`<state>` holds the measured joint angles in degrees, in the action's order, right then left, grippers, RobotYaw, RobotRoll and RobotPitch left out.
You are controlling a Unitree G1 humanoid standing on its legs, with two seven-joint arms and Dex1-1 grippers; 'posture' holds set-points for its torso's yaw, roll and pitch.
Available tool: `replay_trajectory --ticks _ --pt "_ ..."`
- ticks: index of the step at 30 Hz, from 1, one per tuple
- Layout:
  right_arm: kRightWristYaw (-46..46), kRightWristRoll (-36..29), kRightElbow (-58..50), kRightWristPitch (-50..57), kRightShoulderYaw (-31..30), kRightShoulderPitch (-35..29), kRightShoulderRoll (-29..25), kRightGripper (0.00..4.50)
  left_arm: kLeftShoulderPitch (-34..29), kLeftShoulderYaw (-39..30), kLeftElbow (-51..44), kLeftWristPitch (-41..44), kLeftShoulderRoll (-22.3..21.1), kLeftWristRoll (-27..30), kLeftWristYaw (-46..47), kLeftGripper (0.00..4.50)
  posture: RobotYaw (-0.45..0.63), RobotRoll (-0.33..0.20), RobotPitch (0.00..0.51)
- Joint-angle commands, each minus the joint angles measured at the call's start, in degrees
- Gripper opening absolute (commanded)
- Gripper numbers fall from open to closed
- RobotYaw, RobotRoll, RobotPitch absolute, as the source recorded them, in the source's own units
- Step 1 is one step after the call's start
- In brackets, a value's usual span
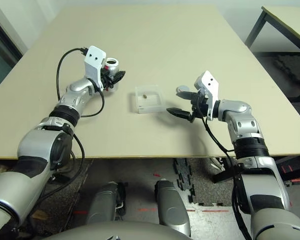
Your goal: Pour the medicine from the bottle into the box.
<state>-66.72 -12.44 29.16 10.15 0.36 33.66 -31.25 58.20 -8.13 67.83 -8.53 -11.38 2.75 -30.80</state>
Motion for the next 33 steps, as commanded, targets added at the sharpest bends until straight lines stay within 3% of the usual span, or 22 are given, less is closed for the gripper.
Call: replay_trajectory --ticks 1,30,33 --pt "-0.56 0.54 0.31 -0.54 -0.77 0.82 -0.98 4.5 -2.01 -1.62 -0.47 -3.12 0.76 2.08 0.31 2.65 -0.15 0.0 0.094" --pt "-0.36 0.38 -1.8 0.62 -1.82 0.17 -1.11 4.5 -6.99 1.05 1.76 -7.77 0.84 -0.69 5.68 2.65 -0.16 0.0 0.113" --pt "-0.32 0.29 -1.97 0.71 -1.97 0.15 -1.04 4.5 -7.32 0.77 1.42 -7.61 0.88 -0.35 5.9 3.71 -0.16 0.0 0.115"
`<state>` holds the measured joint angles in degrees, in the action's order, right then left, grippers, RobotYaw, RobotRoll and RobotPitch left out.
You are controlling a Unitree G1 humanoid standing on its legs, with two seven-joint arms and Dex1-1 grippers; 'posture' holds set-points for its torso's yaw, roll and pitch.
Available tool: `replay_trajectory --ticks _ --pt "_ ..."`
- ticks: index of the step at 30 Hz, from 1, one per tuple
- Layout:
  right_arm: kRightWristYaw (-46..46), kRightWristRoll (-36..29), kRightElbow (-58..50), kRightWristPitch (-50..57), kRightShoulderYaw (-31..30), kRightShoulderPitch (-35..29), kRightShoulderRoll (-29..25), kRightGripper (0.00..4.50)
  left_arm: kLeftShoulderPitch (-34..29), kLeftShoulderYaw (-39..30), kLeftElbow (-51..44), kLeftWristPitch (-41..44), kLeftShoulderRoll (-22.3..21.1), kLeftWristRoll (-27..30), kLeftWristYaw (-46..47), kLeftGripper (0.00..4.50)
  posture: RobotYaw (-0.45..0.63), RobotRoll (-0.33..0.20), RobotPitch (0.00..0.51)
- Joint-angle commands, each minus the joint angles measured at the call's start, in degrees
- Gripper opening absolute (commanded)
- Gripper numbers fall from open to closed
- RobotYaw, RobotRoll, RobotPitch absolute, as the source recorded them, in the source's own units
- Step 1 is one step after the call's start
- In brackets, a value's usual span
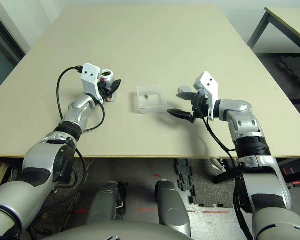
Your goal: Pour the medicine from the bottle into the box.
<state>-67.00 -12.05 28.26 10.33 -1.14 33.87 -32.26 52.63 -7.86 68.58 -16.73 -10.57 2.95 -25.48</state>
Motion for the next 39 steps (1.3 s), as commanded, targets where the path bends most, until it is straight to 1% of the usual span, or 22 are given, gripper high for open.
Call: replay_trajectory --ticks 1,2,3,11,18,22,29,39 --pt "-0.03 -0.12 -1.07 0.53 -0.54 -0.06 -0.01 4.5 -1.92 0.44 0.46 0.59 0.04 -0.45 0.47 4.06 -0.15 0.0 0.115" --pt "-0.03 -0.14 -1.07 0.53 -0.6 -0.05 0.0 4.5 -2.11 0.39 0.24 0.64 0.01 -0.34 0.4 4.44 -0.15 0.0 0.115" --pt "-0.02 -0.16 -1.04 0.53 -0.65 -0.02 0.03 4.5 -2.34 0.31 -0.06 0.7 0.0 -0.18 0.27 4.47 -0.15 0.0 0.116" --pt "0.0 0.01 0.03 0.12 -1.02 0.71 0.51 4.5 -5.29 0.09 -3.59 0.98 0.1 0.88 -1.02 4.47 -0.14 0.0 0.118" --pt "-0.08 0.42 1.88 -0.75 -1.22 1.8 1.27 4.5 -9.82 0.26 -9.49 2.56 0.18 1.94 -2.45 4.47 -0.12 0.0 0.118" --pt "-0.12 0.7 3.55 -1.64 -1.29 2.98 1.82 4.5 -12.51 -0.37 -13.31 4.31 -0.63 2.87 -2.63 4.47 -0.1 0.0 0.113" --pt "-0.45 0.93 6.1 -3.22 -1.42 4.49 2.47 4.5 -18.6 -0.62 -23.53 9.54 -2.05 5.81 -5.5 4.47 -0.08 0.0 0.11" --pt "-1.38 1.37 9.29 -5.27 -1.33 6.29 2.9 4.5 -29.81 0.5 -43.36 20.32 -3.76 9.25 -7.93 4.47 -0.06 0.0 0.104"
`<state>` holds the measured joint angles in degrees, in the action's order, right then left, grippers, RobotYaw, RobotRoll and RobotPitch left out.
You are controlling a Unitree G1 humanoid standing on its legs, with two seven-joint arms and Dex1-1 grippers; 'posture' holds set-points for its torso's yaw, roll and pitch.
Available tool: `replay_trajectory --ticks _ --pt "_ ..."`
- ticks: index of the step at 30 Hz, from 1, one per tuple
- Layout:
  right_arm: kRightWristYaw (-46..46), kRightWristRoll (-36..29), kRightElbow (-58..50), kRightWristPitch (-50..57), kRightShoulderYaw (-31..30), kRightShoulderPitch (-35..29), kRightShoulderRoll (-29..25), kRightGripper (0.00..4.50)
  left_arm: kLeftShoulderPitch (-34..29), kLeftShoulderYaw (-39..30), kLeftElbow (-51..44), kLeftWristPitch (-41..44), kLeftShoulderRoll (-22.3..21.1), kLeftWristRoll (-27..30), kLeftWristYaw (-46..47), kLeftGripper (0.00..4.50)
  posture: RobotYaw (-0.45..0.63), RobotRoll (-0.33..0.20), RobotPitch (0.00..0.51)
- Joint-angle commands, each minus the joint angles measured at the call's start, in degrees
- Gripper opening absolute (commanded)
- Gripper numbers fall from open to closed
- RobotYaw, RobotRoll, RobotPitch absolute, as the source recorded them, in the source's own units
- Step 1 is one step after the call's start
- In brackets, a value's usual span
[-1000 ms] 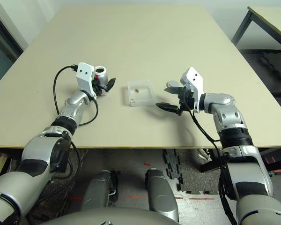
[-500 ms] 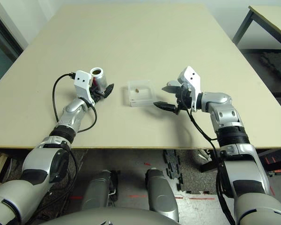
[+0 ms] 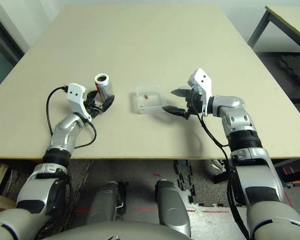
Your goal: Pour the medicine from the bottle into the box.
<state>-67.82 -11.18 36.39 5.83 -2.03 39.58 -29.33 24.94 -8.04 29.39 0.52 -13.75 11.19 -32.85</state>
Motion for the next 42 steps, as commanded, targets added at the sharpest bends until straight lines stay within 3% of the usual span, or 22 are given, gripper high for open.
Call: replay_trajectory --ticks 1,16,29,36,42 --pt "-0.65 0.49 1.3 -0.89 -0.4 0.66 -0.06 4.5 -3.27 0.65 -6.53 4.53 -0.75 1.59 -0.56 4.47 -0.06 0.0 0.103" --pt "-0.79 1.04 3.57 -2.36 -0.24 1.79 0.77 4.5 -12.15 -0.18 -22.1 13.07 -2.7 4.01 1.04 4.47 -0.04 0.0 0.109" --pt "4.13 -1.21 1.36 -1.46 3.65 0.65 0.69 4.5 -14.52 -7.31 -29.58 20.25 -11.52 10.05 0.7 4.47 -0.03 0.0 0.117" --pt "11.52 -5.81 -4.07 1.61 10.74 -2.39 0.15 4.5 -4.93 -11.56 -16.95 18.8 -19.16 10.33 -0.43 4.47 -0.05 0.0 0.122" --pt "18.82 -6.9 -6.91 2.17 15.19 -5.12 -0.76 4.5 8.23 -10.7 4.36 10.77 -24.18 6.43 -2.31 4.47 -0.1 0.0 0.124"
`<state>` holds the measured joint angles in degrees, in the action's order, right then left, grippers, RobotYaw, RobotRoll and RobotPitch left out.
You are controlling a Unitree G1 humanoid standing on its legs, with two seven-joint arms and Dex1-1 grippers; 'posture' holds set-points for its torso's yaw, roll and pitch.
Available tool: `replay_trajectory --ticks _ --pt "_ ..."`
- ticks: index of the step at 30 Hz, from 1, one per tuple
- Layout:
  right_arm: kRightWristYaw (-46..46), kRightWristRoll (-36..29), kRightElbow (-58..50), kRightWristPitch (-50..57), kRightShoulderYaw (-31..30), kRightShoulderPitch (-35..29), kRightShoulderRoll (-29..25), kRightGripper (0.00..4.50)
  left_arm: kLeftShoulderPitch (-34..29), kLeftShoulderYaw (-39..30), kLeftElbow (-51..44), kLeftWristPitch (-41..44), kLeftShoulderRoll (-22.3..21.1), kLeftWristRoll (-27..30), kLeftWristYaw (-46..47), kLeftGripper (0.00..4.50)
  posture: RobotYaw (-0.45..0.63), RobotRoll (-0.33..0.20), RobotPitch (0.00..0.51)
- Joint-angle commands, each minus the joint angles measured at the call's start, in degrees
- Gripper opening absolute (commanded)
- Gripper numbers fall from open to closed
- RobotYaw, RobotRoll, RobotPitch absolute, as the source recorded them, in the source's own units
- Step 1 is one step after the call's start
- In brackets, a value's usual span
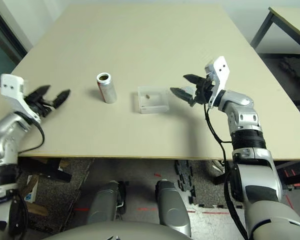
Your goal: Pour the medicine from the bottle into the box.
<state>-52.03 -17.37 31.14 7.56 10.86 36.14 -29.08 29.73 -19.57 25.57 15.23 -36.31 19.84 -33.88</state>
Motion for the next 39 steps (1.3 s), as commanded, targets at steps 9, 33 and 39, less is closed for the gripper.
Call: replay_trajectory --ticks 9,33,39 --pt "13.36 -0.66 -3.56 -0.21 6.97 -5.02 -2.12 4.5 16.53 2.65 31.85 -14.58 -3.68 -6.94 -2.37 4.47 -0.16 0.0 0.141" --pt "25.7 -0.51 -0.3 -2.24 11.54 -7.29 -3.65 4.5 22.35 2.54 43.72 -18.66 -4.55 -9.25 -0.4 4.47 -0.2 0.0 0.175" --pt "25.66 -0.76 0.36 -2.72 11.7 -7.65 -3.43 4.5 22.28 2.63 43.83 -18.73 -4.54 -9.46 -0.32 4.47 -0.2 0.0 0.175"
